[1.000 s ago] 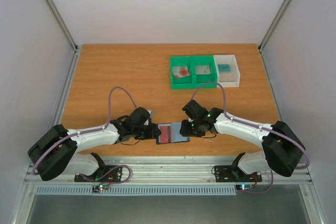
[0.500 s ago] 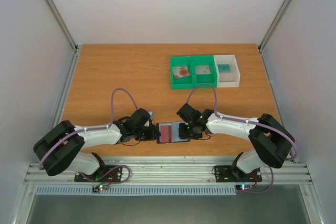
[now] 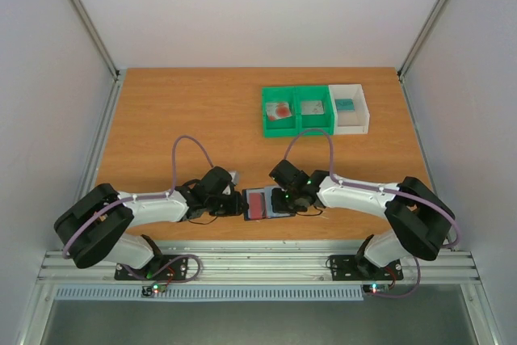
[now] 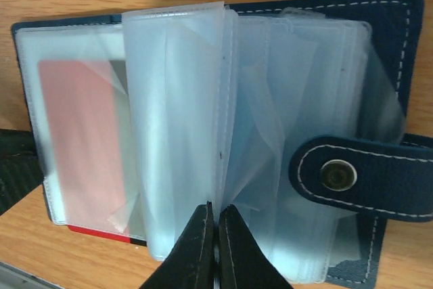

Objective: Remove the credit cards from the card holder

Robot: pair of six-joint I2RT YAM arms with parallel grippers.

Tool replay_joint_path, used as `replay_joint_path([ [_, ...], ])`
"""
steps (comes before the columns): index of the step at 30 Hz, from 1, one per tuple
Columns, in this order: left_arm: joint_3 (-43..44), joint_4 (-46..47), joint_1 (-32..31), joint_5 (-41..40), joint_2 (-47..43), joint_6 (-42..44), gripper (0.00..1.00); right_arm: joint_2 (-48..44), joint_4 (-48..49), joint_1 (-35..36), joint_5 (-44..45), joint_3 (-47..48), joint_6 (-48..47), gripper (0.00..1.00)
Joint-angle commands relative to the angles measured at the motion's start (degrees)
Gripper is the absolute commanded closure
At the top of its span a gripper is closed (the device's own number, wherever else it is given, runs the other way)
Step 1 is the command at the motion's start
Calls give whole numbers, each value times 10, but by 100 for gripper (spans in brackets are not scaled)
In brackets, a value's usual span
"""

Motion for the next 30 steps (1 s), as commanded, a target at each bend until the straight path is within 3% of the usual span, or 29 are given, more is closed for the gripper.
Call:
replay_joint_path([
  [1, -7, 27, -3, 9, 0, 11, 77, -17, 39, 7, -8, -10, 6, 99],
  [10, -1, -9, -3, -10, -27, 14, 78, -38, 32, 8, 21, -30, 14, 99],
  [15, 13, -55, -3, -15, -49, 16, 76, -63, -35, 8, 58, -22, 25, 87],
  [21, 24, -72, -4, -11, -76, 6, 65, -103, -59, 12, 57, -3, 24, 72],
  [24, 25, -59, -3, 0, -77, -5, 59, -114, -36, 17, 32, 2, 18, 69],
  [30, 11, 14, 6, 47, -54, -35, 60, -90, 41, 19, -31, -2, 14, 71],
])
